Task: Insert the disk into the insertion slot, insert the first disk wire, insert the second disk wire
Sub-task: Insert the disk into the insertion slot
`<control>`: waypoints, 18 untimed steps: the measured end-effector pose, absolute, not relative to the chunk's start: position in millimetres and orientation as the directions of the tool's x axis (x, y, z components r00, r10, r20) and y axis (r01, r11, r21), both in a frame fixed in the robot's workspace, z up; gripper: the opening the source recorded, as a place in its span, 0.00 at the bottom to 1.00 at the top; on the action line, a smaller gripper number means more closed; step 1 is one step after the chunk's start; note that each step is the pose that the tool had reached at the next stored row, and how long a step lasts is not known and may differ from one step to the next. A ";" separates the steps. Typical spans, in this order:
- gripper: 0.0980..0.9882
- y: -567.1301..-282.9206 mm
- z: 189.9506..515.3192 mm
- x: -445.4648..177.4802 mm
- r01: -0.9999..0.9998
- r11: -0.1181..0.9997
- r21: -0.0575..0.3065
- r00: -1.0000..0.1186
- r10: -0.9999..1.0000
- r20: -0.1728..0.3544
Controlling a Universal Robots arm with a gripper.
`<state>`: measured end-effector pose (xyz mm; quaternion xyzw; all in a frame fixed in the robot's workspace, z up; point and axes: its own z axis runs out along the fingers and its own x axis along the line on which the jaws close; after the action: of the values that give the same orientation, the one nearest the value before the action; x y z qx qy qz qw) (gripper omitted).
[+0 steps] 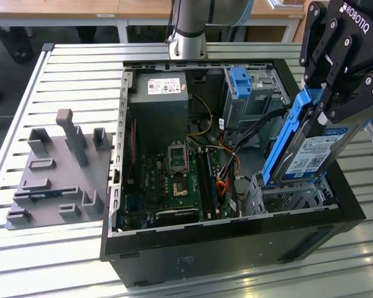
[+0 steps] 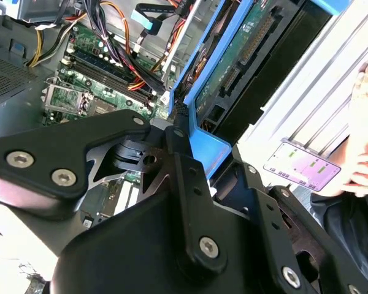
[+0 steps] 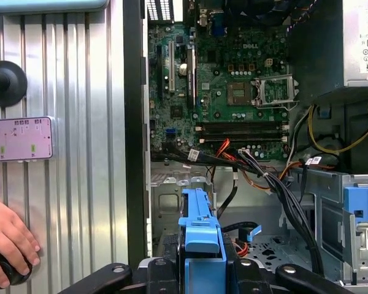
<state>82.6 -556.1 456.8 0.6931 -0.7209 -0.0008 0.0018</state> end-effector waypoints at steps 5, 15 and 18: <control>0.30 -555.6 454.8 82.2 -0.999 0.039 0.004 -0.039 -0.999 0.002; 0.30 -552.8 449.7 81.6 -0.999 0.039 0.004 -0.039 -0.999 0.002; 0.30 -551.2 448.6 81.6 -0.999 0.039 0.004 -0.039 -0.999 0.002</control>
<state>81.6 -551.2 448.6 0.6931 -0.7208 -0.0008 0.0018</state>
